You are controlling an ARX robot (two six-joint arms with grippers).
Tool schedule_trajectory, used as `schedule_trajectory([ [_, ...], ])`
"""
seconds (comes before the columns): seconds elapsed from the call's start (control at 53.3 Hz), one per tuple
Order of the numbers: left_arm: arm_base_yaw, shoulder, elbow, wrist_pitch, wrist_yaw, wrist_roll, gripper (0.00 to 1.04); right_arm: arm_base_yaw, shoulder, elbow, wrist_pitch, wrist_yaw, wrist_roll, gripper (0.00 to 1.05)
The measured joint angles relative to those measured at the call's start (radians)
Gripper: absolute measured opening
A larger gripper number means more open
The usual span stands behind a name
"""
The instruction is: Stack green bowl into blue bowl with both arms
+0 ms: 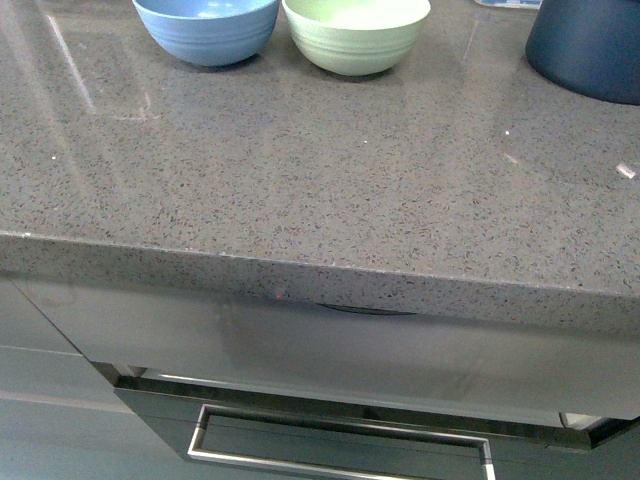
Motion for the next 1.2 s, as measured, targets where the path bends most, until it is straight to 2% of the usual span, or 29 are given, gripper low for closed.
schedule_trajectory([
  [0.431,0.0,-0.183,0.0,-0.179,0.0,0.0,0.04,0.0,0.0,0.0,0.0,0.0,0.0,0.95],
  [0.937,0.0,-0.31,0.0,-0.306,0.0,0.0,0.04,0.0,0.0,0.0,0.0,0.0,0.0,0.95],
  [1.05,0.0,-0.432,0.0,-0.462,0.001,0.0,0.04,0.0,0.0,0.0,0.0,0.0,0.0,0.95],
  [1.2,0.0,-0.48,0.0,-0.481,0.0,0.0,0.04,0.0,0.0,0.0,0.0,0.0,0.0,0.95],
])
